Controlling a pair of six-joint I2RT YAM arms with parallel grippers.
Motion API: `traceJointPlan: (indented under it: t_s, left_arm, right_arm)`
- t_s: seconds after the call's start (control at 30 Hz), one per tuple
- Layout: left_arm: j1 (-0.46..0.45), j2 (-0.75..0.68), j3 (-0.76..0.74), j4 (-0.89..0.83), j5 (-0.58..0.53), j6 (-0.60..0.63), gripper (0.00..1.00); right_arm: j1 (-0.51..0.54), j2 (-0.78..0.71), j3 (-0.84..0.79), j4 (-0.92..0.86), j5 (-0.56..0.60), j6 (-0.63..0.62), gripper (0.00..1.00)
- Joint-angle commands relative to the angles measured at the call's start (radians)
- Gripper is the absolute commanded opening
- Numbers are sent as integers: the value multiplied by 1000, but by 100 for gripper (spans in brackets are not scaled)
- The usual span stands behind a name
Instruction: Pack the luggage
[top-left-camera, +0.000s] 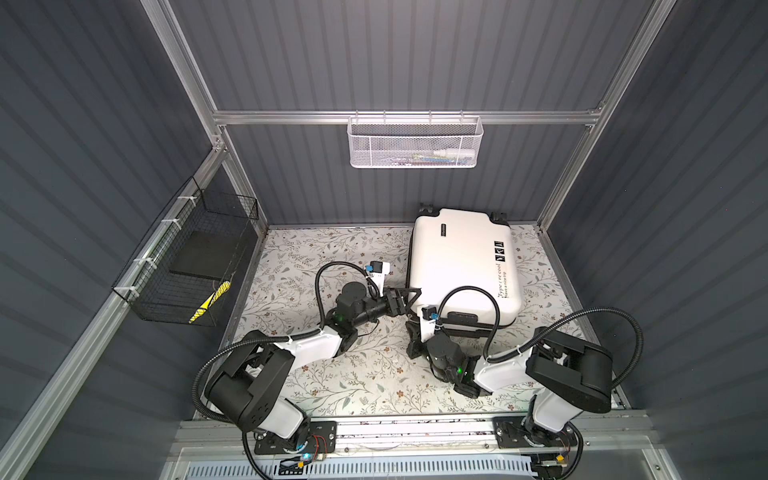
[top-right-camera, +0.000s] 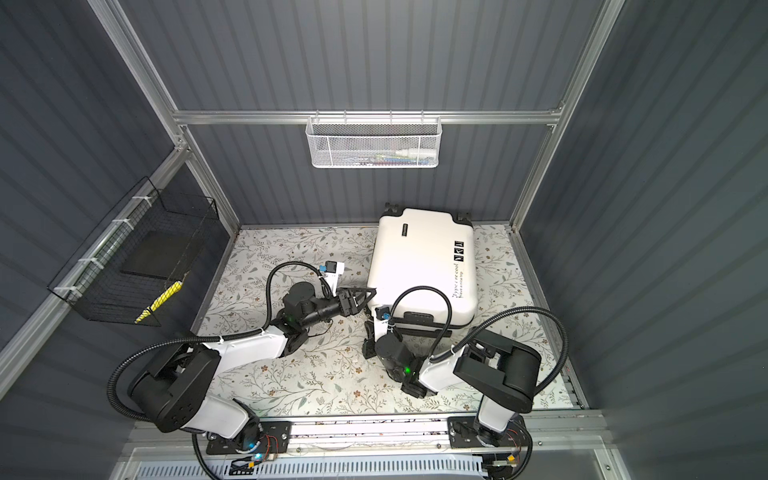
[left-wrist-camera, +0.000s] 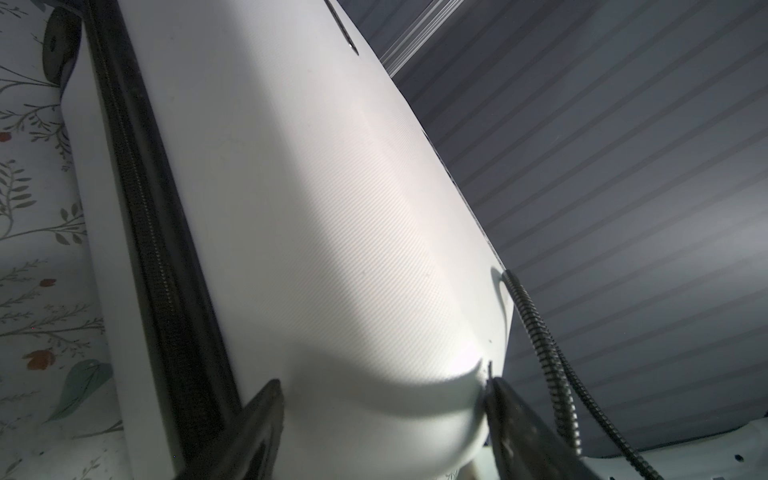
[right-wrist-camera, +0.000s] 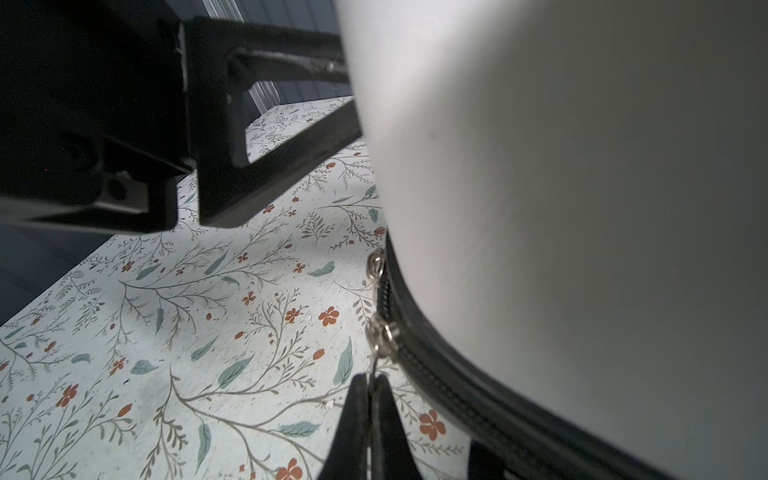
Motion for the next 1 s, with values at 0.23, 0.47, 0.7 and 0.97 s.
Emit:
traceJointPlan:
  t_s: [0.23, 0.47, 0.7, 0.97]
  left_arm:
    - [-31, -4, -37, -56, 7, -37, 79]
    - [49, -138, -35, -193, -105, -12, 82]
    - [146, -273, -41, -309, -105, 39, 85]
    - [154, -366, -88, -426, -98, 179, 85]
  right_arm:
    - [-15, -80, 16, 11, -141, 84, 3]
    - [-29, -184, -11, -111, -190, 124, 29]
    - [-63, -423, 9, -370, -213, 123, 42]
    - [-211, -690, 190, -832, -318, 73, 57]
